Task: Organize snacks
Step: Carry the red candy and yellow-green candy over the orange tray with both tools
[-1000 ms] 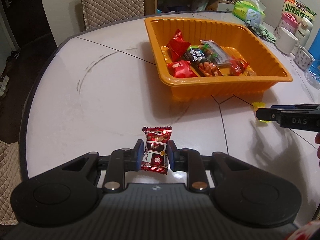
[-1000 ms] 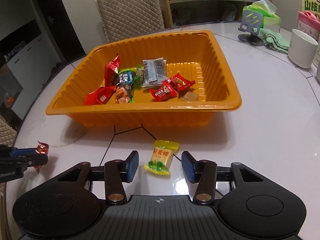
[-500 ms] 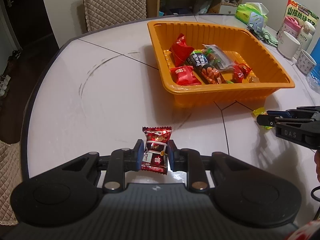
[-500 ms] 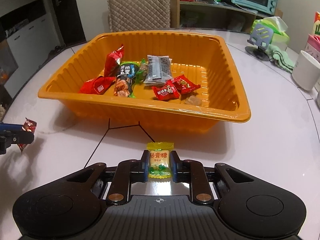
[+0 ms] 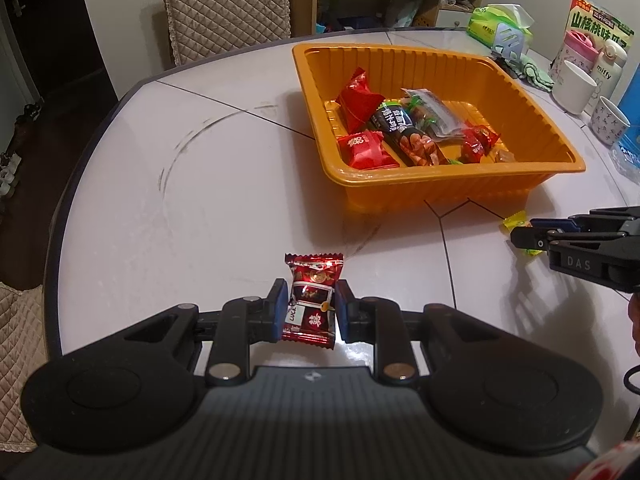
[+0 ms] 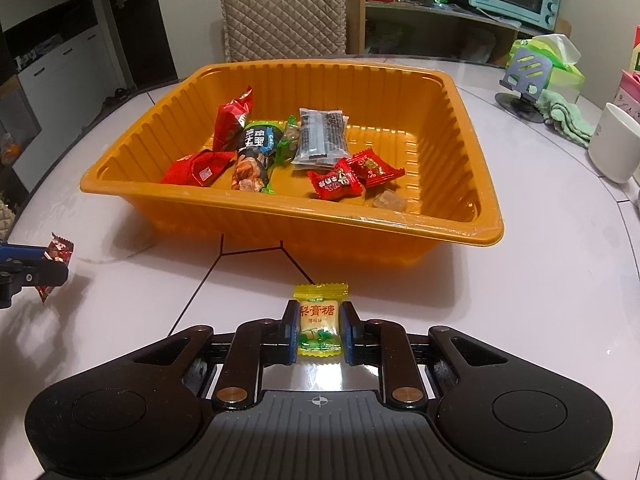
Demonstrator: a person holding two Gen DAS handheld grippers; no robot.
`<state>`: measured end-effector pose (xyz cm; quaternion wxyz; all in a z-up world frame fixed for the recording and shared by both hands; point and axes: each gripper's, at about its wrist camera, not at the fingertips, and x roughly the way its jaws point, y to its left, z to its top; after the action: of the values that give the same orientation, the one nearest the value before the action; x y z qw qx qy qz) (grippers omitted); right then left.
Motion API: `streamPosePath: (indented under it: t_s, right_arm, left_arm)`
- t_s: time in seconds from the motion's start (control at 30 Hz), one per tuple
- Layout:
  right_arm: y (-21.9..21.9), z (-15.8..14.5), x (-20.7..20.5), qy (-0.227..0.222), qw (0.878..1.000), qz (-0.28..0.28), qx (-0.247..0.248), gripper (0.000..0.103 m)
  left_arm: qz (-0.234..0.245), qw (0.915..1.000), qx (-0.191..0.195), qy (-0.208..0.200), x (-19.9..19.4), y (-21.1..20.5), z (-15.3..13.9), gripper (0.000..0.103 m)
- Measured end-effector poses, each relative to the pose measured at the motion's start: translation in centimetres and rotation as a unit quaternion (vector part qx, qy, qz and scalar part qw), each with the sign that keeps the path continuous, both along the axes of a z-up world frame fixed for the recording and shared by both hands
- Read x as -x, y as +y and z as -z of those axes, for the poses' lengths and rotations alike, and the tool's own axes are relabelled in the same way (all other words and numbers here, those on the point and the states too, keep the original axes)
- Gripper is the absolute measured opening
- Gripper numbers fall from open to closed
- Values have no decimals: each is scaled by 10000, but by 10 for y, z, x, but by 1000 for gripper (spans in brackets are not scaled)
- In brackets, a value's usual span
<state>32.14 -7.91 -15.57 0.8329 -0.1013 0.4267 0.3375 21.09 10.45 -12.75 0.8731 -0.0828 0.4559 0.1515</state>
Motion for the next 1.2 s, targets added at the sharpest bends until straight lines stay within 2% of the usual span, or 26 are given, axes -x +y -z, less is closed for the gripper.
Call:
streamPosePath:
  t_s: [0.47,0.83,1.2]
  right_arm:
    - [-26,-25,18,387,9983,-52,-435,21]
    - [-44,-52,38,443,9965,-111,-707,21]
    - [-50,-81,47,295,9949,-205,-941,21]
  left_arm:
    - [50,10000,78,-31,13,-7,-13,22]
    - [154,9995,188,-187,22,-19,-37,22]
    - [339,9982,157,-459,15,-30,-64,22]
